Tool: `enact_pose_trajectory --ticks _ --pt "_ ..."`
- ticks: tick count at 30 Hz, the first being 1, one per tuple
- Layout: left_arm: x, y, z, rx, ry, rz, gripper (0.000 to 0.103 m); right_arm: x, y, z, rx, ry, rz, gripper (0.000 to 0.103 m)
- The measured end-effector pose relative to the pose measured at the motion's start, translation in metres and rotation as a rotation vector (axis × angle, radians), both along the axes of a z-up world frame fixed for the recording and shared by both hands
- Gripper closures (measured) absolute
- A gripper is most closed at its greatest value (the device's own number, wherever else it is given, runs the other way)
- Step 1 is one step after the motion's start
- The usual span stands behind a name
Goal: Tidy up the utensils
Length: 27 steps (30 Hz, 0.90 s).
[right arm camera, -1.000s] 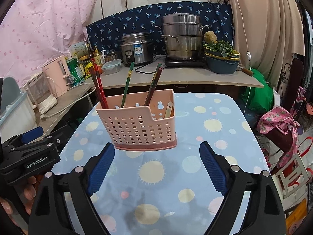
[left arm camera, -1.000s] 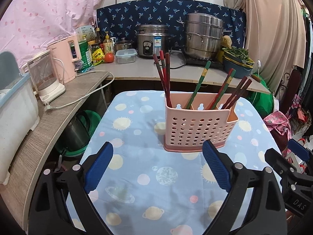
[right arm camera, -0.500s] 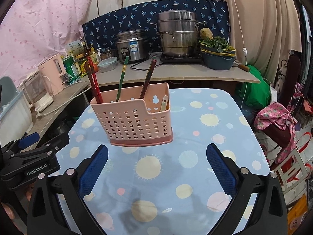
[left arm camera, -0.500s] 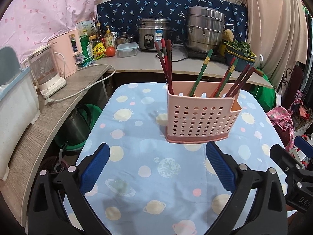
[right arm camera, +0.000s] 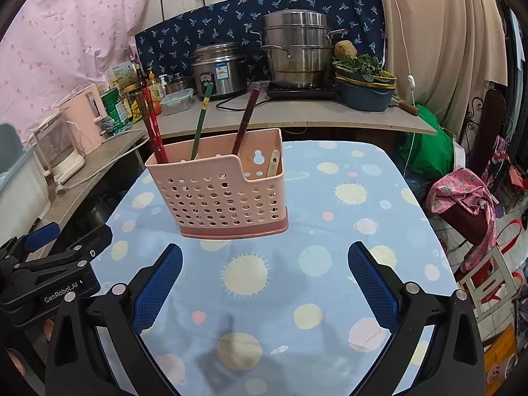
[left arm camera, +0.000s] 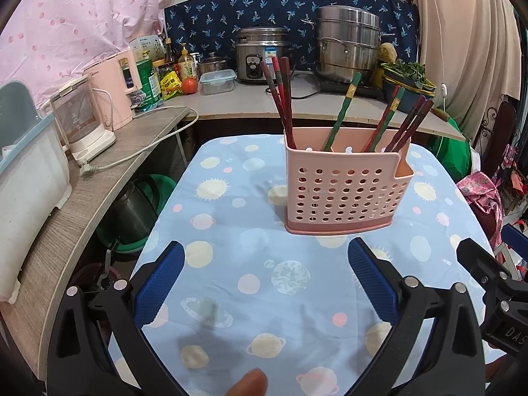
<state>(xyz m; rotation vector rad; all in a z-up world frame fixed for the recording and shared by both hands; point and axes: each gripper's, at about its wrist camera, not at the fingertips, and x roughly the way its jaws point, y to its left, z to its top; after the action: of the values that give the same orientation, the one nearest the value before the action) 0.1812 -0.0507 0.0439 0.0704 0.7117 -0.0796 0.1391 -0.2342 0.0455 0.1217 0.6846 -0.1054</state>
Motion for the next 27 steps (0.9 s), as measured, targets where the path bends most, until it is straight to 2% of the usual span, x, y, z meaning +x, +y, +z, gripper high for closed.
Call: enact_pose_trajectory --ticks 27 --pt "0.000 -0.001 -0.008 0.035 0.009 0.039 0.008 0.003 0.006 -0.011 0.004 0.036 0.005 0.006"
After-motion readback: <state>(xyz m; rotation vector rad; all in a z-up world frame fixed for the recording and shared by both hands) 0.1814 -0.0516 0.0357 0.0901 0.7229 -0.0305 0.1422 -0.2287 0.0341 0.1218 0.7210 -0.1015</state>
